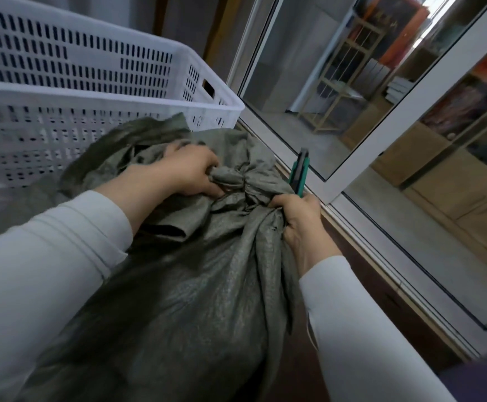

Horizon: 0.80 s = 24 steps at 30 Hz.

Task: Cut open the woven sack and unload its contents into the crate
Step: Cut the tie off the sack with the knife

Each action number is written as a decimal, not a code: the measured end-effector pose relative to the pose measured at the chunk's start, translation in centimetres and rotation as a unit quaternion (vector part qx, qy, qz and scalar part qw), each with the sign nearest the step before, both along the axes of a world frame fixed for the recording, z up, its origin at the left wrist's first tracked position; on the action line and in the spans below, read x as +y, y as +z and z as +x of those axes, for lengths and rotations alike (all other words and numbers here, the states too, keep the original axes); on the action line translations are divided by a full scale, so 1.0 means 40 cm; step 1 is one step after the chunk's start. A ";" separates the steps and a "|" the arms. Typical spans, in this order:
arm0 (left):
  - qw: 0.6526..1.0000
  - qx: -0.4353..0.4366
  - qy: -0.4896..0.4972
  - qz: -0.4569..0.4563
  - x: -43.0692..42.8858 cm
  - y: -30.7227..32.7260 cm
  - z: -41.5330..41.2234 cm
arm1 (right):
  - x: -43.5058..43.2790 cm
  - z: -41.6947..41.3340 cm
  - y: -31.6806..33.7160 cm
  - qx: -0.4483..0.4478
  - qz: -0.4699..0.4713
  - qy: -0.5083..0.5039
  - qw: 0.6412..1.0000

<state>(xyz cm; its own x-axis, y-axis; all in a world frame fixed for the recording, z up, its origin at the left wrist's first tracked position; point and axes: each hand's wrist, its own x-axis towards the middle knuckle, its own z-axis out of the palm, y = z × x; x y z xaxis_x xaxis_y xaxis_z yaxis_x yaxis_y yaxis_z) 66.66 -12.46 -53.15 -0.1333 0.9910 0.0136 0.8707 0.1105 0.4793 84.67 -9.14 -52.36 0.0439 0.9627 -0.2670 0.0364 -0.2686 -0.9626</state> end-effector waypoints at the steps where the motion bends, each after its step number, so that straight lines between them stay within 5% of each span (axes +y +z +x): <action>1: 0.999 0.046 -0.004 -0.002 0.004 0.022 -0.006 | 0.003 -0.006 0.019 0.014 0.018 0.001 1.000; 6: 0.993 -0.113 -0.022 0.036 -0.010 0.156 -0.022 | 0.029 -0.014 0.110 0.062 0.112 0.008 0.992; 11: 0.977 -0.188 -0.044 -0.086 -0.026 0.019 0.043 | 0.012 0.009 -0.008 -0.044 -0.037 0.045 0.997; 17: 0.972 -0.219 0.085 -0.009 0.022 -0.039 0.076 | 0.009 0.016 0.075 -0.032 -0.010 0.034 0.999; 20: 0.937 -0.321 0.132 0.041 0.035 -0.030 0.101 | 0.017 0.010 0.111 -0.082 0.075 0.001 0.994; 24: 0.855 -0.468 0.196 0.108 0.048 -0.027 0.130 | -0.001 -0.021 0.094 0.021 0.017 0.044 0.999</action>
